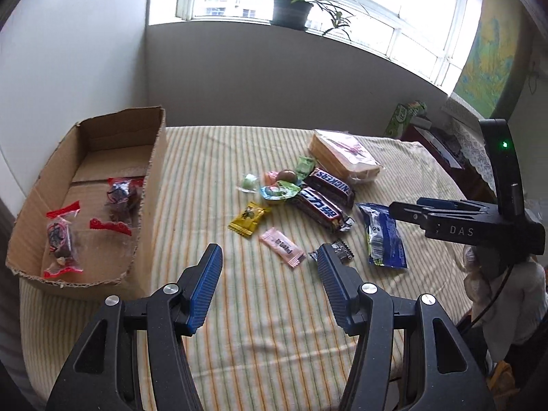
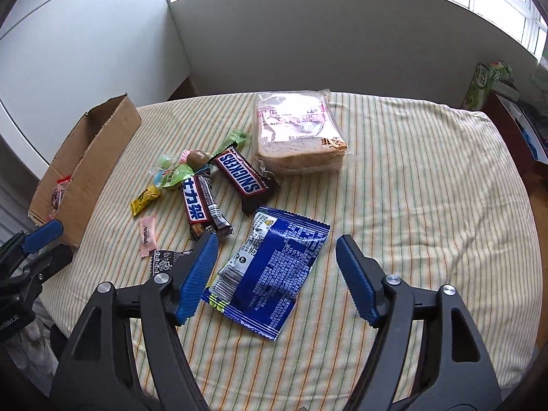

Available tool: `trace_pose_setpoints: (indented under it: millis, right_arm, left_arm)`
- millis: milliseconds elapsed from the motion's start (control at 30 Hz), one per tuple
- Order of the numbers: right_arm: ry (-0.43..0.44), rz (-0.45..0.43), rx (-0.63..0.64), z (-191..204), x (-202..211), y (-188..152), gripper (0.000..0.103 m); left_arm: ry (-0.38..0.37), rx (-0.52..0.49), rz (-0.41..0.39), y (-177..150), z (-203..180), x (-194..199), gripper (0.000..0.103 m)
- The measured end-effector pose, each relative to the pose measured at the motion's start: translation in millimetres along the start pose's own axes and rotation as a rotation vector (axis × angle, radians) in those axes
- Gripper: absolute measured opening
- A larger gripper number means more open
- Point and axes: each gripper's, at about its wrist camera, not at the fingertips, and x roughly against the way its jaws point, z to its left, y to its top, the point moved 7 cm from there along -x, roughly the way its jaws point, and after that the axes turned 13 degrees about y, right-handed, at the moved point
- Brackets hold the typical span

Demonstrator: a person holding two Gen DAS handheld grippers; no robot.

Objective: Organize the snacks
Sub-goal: 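Withdraw both tools from the box toward the remaining snacks, then grasp the black wrapped candy with the left tool while the right closes on the blue packet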

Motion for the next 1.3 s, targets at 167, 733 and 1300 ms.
trace_pose_setpoints:
  millis: [167,733,1300]
  right_arm:
    - [0.019,0.048,-0.065,-9.0,-15.0,-6.8,0.079]
    - [0.077,0.125,-0.136,-13.5,-43.7,-7.6,0.079]
    - [-0.048,0.189,0.054,9.5,-66.8,-9.1,0.077]
  left_arm:
    - [-0.046,-0.148,0.047,1.9,-37.4,-20.6,0.057]
    - [-0.119,-0.442,0.159,-12.9,-83.0,-76.6,0.056]
    - [-0.128,-0.39,0.158,-20.5,-79.1,-74.1,0.021]
